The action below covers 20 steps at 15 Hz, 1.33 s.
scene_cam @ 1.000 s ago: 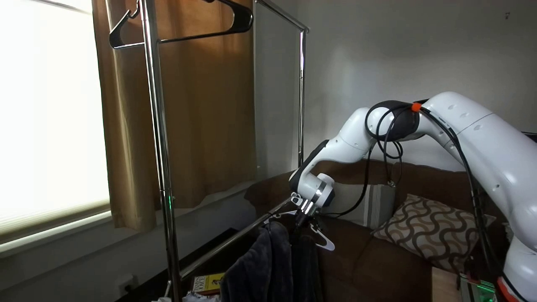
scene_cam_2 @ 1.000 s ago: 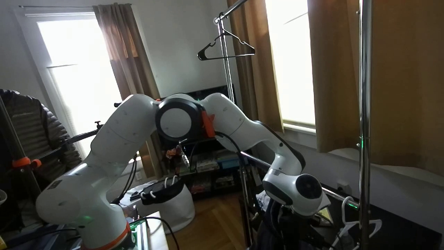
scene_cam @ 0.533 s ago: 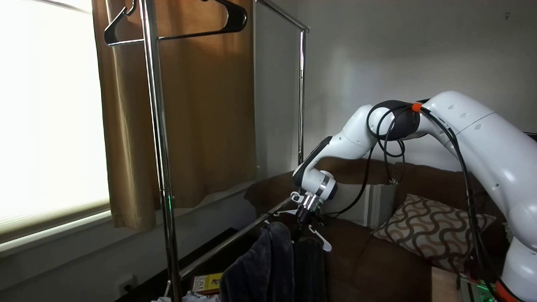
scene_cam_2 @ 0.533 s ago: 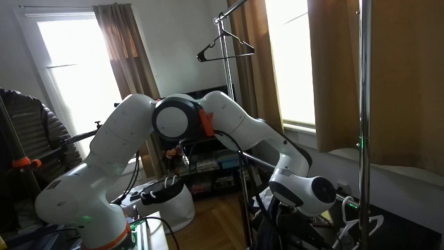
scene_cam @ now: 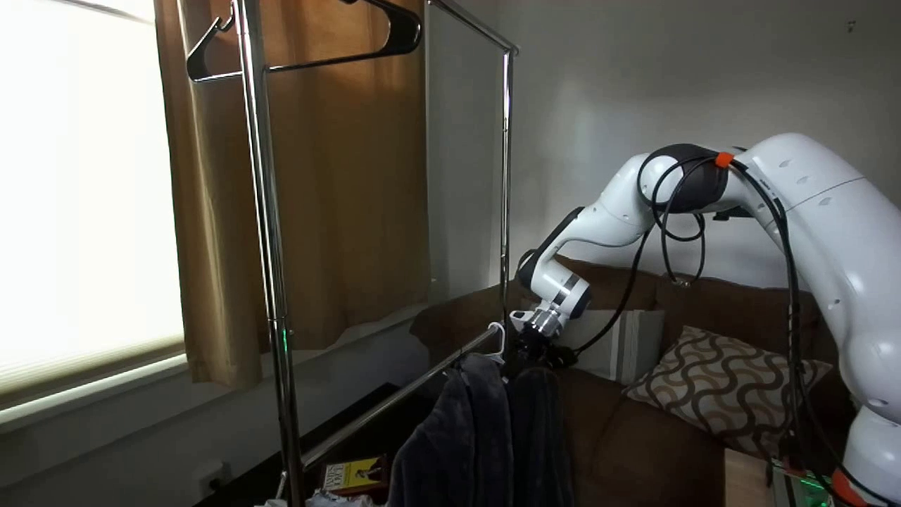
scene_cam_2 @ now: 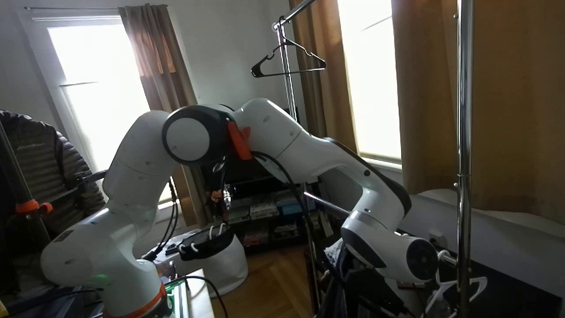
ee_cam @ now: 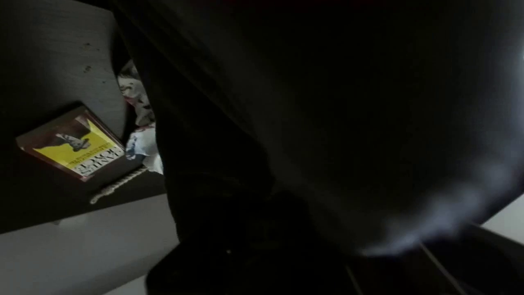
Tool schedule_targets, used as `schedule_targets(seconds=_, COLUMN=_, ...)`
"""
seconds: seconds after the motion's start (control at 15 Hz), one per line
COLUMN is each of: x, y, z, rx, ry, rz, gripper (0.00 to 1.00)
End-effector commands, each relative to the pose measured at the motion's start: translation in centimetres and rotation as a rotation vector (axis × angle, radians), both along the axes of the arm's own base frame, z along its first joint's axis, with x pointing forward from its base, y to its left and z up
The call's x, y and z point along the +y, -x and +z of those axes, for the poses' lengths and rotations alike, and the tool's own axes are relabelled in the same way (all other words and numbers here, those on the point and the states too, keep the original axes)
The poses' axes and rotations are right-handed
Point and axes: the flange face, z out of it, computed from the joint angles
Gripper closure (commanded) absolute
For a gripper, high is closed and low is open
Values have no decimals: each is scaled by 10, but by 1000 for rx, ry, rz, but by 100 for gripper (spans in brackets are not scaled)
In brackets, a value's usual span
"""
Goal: Hang the rob on the top railing
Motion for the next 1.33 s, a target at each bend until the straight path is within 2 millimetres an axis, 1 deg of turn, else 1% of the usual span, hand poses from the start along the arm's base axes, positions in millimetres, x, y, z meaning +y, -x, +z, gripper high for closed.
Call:
schedule_targets(seconds=0.0, x=-5, y=53, z=43, rx=-118, ry=-111, rz=76, gripper=98)
schedule_targets(seconds=0.13, x=-4, y=84, z=57, rx=-156, ry=-163, rz=173, gripper=98)
schedule_targets(seconds=0.2, x=-2, y=102, z=69, rx=-186, ry=-192, rz=191, gripper=98)
schedule_targets(seconds=0.27, x=0, y=113, z=77, rx=-210, ry=-215, rz=204, gripper=98)
schedule_targets(seconds=0.33, x=7, y=125, z=91, rx=-241, ry=-250, rz=216, gripper=98)
schedule_targets(seconds=0.53, x=24, y=146, z=131, rx=-304, ry=-317, rz=243, gripper=98)
schedule_targets(seconds=0.67, x=30, y=153, z=164, rx=-326, ry=-320, rz=240, gripper=98)
schedule_targets(seconds=0.93, x=37, y=162, z=234, rx=-371, ry=-224, rz=218, gripper=98)
schedule_targets(seconds=1.07, x=41, y=165, z=274, rx=-404, ry=-194, rz=191, gripper=98)
schedule_targets(seconds=1.2, x=49, y=167, z=315, rx=-401, ry=-102, rz=205, gripper=98)
schedule_targets(seconds=1.27, x=34, y=150, z=274, rx=-380, ry=-153, rz=229, gripper=93)
